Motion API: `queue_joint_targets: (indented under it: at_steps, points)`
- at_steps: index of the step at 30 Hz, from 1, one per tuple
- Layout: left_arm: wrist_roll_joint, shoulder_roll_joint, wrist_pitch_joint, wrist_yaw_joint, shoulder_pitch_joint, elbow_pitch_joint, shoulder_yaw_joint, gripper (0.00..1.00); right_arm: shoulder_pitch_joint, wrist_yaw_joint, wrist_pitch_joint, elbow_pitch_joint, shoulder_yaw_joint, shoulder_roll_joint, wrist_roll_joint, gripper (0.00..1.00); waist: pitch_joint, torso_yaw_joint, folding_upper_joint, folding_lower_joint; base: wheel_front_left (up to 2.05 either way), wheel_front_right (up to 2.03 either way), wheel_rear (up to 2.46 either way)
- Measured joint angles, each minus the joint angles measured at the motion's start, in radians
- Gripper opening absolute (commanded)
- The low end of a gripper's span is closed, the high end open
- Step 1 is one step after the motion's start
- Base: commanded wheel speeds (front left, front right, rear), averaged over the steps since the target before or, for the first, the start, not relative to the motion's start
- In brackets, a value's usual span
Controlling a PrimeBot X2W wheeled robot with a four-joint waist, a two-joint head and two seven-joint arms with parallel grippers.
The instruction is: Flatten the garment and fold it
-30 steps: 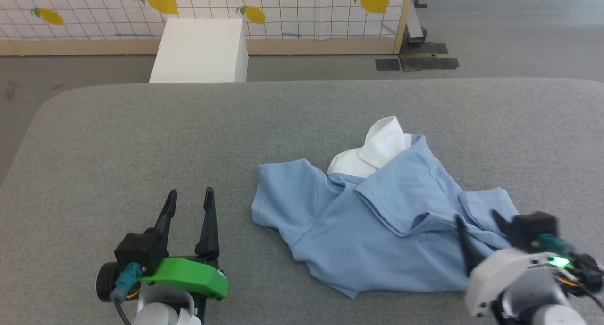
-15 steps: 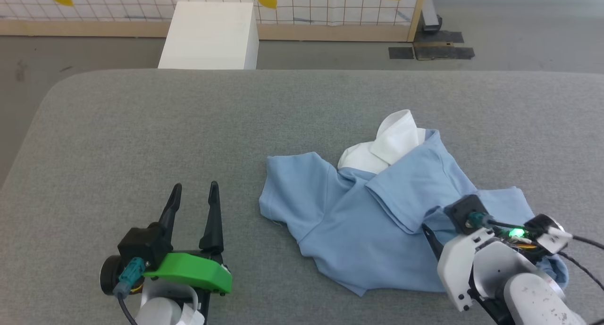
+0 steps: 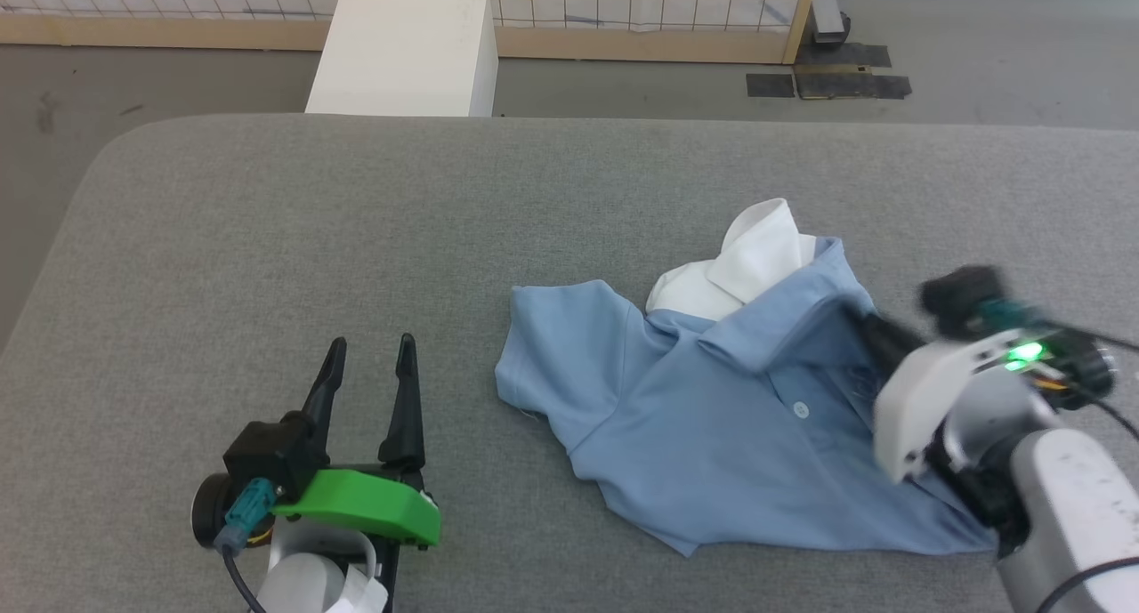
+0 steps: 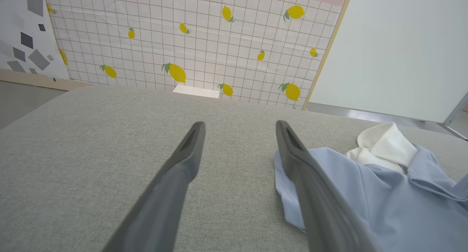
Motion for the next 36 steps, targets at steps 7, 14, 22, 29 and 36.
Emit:
queue_joint_targets:
  at_steps: [7, 14, 22, 29, 36]
  points:
    - [0.000, 0.000, 0.000, 0.000, -0.001, 0.004, 0.001, 1.00, 0.000, 0.000, -0.114, 0.093, -0.498, 0.200, -0.086, 0.00, -0.007, -0.005, 0.0000, 0.0000, 0.00, 0.00, 0.00]
    - [0.000, 0.000, 0.000, 0.000, -0.001, 0.011, -0.008, 1.00, 0.000, 0.000, -0.073, 0.206, -0.875, 0.239, -0.270, 0.00, -0.023, -0.004, 0.0000, 0.0000, 0.00, 0.00, 0.00]
    - [0.004, 0.000, 0.000, -0.002, 0.003, 0.021, -0.002, 1.00, 0.013, 0.000, -0.023, 0.323, -0.916, 0.244, -0.283, 1.00, -0.039, -0.020, 0.0000, 0.0000, 0.00, 0.00, 0.00]
    - [0.007, 0.000, 0.000, 0.000, 0.005, 0.056, -0.005, 1.00, 0.145, 0.000, -0.260, 0.144, -0.723, 0.243, -0.199, 1.00, -0.056, -0.043, 0.0000, 0.0000, 0.00, 0.00, 0.00]
    - [0.017, 0.006, 0.079, 0.026, -0.090, 0.158, -0.018, 1.00, 0.298, 0.000, -0.453, -0.051, -0.499, 0.245, -0.127, 1.00, -0.048, -0.090, 0.0000, 0.0000, 0.00, 0.00, 0.00]
